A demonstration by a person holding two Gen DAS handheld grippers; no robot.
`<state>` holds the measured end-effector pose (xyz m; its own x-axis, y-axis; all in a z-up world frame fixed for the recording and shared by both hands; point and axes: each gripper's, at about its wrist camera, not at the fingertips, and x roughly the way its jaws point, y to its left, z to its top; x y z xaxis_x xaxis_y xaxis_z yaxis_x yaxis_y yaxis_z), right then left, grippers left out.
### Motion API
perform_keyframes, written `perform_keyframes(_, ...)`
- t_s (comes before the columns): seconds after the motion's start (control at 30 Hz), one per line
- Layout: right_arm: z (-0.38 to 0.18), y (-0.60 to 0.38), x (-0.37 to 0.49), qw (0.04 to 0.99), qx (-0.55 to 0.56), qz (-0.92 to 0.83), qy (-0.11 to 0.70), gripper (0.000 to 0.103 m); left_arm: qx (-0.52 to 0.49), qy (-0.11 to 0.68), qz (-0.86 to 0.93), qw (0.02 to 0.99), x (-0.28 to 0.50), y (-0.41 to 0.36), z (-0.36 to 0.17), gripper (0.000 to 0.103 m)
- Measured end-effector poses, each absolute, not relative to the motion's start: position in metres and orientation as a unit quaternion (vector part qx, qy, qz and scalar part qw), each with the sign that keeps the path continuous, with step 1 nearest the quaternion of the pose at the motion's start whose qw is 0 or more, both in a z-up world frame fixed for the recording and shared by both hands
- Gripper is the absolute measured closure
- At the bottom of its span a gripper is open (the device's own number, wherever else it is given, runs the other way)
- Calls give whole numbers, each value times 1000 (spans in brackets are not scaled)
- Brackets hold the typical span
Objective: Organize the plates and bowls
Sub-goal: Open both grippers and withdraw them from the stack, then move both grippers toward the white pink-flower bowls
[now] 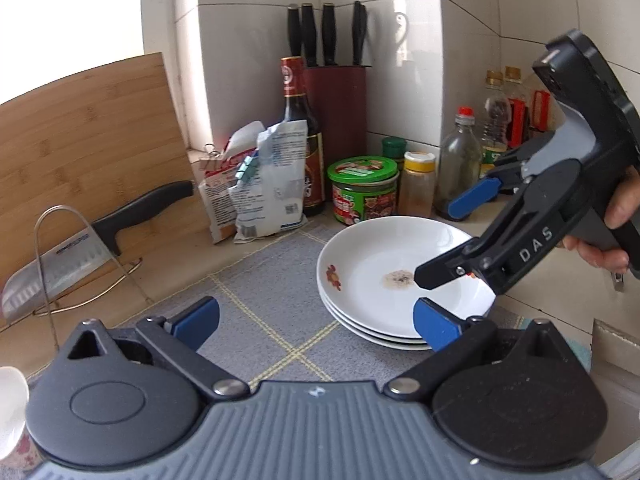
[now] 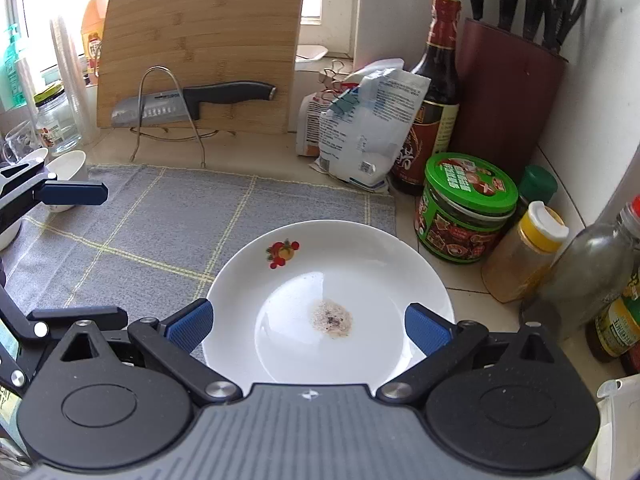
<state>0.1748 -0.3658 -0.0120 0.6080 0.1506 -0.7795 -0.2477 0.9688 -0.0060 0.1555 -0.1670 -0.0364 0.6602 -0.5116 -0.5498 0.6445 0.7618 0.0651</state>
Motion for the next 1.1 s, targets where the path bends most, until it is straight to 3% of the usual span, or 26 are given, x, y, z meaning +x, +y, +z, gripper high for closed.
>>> perform_keyframes(0.5,-12,-267,171,866,-69,278,410,0,88,276,-194,937,118,-75,-24,1)
perform_keyframes(1.1,-33,-86,153,854,-95,291,420,0,104,303,-130,938,98,93,-37,1)
